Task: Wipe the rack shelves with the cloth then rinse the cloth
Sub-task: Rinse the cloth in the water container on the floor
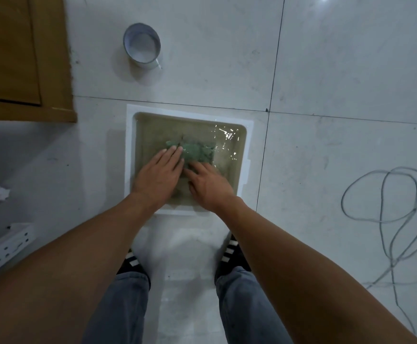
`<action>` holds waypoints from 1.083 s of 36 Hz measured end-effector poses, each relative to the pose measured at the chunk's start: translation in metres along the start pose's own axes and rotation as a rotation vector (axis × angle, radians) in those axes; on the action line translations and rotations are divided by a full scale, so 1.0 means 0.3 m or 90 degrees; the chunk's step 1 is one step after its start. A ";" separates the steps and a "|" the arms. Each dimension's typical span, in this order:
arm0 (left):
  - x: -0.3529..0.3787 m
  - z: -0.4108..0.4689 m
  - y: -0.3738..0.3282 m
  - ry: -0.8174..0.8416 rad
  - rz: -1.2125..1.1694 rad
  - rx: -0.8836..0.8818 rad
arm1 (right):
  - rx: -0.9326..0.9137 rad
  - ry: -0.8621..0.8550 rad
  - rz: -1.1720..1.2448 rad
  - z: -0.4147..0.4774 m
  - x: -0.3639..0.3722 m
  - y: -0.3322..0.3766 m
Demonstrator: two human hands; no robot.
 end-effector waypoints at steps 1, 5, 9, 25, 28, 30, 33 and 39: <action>-0.004 0.003 0.005 0.003 -0.010 -0.002 | 0.002 0.005 -0.002 0.002 -0.003 -0.004; 0.002 0.025 0.014 -0.056 -0.054 -0.001 | 0.018 0.010 -0.007 0.003 -0.008 -0.019; -0.010 0.031 0.009 -0.019 -0.079 0.011 | 0.021 0.012 -0.003 -0.007 0.001 -0.008; 0.006 0.039 0.009 0.010 -0.047 -0.028 | 0.055 0.028 0.048 -0.017 -0.013 0.032; 0.012 0.010 0.007 0.031 -0.118 -0.050 | 0.086 0.028 0.045 -0.035 -0.042 0.040; -0.007 -0.015 0.002 0.019 -0.172 -0.077 | 0.104 0.038 0.024 -0.049 -0.068 0.049; -0.030 -0.046 -0.012 0.088 -0.267 -0.134 | 0.136 0.065 0.023 -0.073 -0.117 0.064; -0.127 -0.114 -0.035 0.132 -0.371 -0.190 | 0.207 0.133 0.035 -0.130 -0.230 0.121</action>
Point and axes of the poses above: each hand's wrist, its own z-axis towards the middle knuckle, its own x-axis out of the palm, y = z × x, the point moved 2 cm from there along z, towards the middle knuckle, and after that the axes turned 8 degrees about y, right-handed, at the moved point
